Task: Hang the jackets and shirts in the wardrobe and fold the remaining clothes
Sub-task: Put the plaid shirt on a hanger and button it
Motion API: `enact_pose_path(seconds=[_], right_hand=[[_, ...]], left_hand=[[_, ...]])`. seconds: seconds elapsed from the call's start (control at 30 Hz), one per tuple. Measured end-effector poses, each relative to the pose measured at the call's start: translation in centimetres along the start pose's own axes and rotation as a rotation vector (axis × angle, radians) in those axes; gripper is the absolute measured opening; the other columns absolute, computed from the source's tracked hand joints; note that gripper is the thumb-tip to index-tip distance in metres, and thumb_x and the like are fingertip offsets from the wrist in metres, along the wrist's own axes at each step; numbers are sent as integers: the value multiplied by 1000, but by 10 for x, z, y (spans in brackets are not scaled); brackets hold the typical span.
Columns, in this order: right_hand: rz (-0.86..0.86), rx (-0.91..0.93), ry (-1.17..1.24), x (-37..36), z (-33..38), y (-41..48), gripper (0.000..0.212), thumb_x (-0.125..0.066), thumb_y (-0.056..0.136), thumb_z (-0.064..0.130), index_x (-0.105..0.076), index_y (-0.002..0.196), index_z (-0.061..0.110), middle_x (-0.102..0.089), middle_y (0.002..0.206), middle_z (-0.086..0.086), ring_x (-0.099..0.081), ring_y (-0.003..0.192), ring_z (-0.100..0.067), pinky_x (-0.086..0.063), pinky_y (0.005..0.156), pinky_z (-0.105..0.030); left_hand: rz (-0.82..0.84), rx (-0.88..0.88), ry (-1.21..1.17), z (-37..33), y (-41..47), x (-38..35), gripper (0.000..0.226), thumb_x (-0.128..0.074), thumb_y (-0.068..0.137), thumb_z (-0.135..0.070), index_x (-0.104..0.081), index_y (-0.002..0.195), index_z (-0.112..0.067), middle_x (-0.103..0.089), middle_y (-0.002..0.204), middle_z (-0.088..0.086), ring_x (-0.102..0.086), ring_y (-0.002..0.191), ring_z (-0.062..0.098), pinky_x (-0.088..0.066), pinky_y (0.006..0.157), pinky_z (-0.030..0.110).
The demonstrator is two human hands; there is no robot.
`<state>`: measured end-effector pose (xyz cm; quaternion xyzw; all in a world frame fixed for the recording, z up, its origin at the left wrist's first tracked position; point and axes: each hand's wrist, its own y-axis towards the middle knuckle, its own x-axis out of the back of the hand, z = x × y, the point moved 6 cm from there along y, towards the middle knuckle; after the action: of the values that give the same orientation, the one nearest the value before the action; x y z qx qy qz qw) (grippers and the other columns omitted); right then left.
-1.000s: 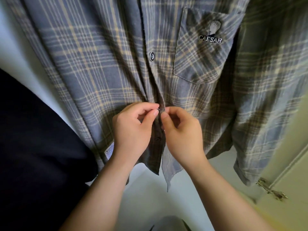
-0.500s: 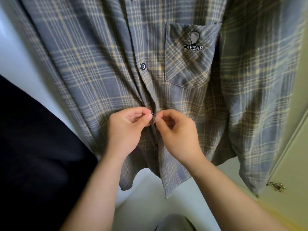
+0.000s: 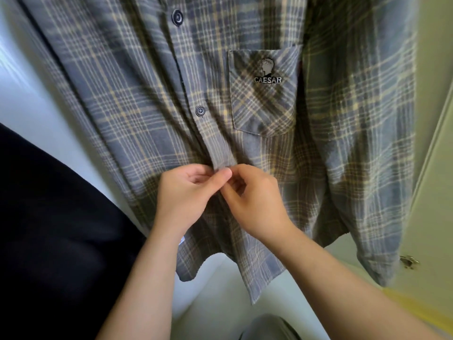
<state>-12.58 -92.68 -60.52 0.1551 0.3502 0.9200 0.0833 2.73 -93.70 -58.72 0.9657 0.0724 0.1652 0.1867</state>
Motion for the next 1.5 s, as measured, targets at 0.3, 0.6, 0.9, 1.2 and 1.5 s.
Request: enact_pose_path(seconds=[0.3, 0.6, 0.9, 1.2, 1.5], right_hand=[[-45, -21, -65, -3, -2, -7, 15, -64, 96, 30, -70, 91, 18, -64, 82, 10, -57, 76, -7, -48, 68, -21], [-10, 56, -138, -5, -1, -1, 15, -67, 95, 23, -72, 103, 12, -68, 93, -1, -62, 87, -17, -53, 77, -36], [-3, 31, -162, -14, 4, 3, 15, -66, 95, 20, -71, 104, 9, -69, 93, -3, -61, 88, -18, -52, 77, -35], [19, 17, -206, -18, 9, 5, 17, -63, 98, 21, -71, 106, 8, -69, 96, -6, -62, 89, -22, -52, 76, -36], [-28, -16, -133, -7, 5, 10, 14, -64, 97, 21, -74, 94, 12, -70, 83, 3, -62, 77, -12, -52, 72, -33]], left_hand=[[-78, 9, 30, 3, 5, -1, 37, -82, 76, -51, -74, 69, -15, -73, 69, 11, -73, 68, 25, -63, 74, 52], [-61, 142, -169, 5, 8, -4, 9, -77, 89, -11, -72, 95, -6, -78, 86, 13, -77, 82, 29, -63, 74, 36], [-41, 234, -225, 2, 12, 2, 6, -68, 96, -6, -68, 102, -6, -78, 87, 11, -77, 82, 26, -62, 71, 30], [-89, 228, -197, 9, 18, 0, 6, -65, 97, -4, -68, 101, -8, -78, 86, 9, -76, 77, 21, -60, 66, 30], [-88, 324, -334, 12, 17, -6, 16, -72, 93, -5, -67, 107, -2, -76, 86, 14, -75, 80, 24, -62, 73, 35]])
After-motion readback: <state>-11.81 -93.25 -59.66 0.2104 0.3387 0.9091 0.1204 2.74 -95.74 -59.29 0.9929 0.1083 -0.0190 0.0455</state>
